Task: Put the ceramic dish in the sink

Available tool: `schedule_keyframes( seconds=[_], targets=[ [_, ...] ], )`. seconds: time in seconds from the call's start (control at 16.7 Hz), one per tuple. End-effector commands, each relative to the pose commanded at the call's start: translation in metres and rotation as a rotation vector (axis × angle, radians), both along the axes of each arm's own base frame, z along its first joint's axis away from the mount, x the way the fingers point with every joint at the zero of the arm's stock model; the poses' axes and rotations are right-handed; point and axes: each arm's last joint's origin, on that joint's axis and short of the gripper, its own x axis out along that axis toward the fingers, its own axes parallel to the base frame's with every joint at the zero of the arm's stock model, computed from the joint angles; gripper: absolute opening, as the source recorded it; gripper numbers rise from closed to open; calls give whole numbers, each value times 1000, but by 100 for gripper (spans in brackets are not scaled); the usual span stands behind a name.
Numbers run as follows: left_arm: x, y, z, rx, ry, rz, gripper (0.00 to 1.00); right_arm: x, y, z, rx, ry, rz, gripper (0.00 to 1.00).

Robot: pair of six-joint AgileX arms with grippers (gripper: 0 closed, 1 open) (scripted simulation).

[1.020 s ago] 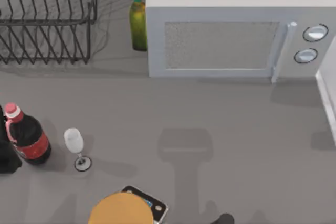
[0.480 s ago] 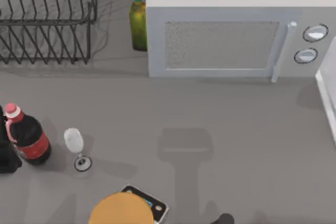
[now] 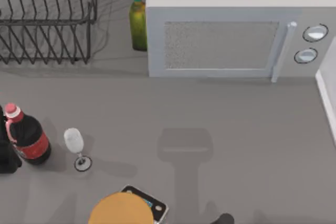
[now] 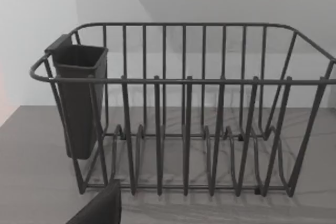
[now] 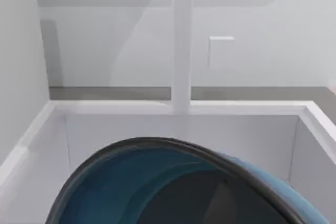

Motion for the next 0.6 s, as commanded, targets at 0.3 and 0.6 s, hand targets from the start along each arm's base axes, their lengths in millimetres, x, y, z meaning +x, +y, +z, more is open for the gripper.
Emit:
schedule_keyframes(
  seconds=[0.3, 0.6],
  targets=[
    [0, 0, 0, 0, 0, 0, 100, 0, 0, 0, 0, 0, 0, 100],
    [0, 0, 0, 0, 0, 0, 100, 0, 0, 0, 0, 0, 0, 100]
  ],
)
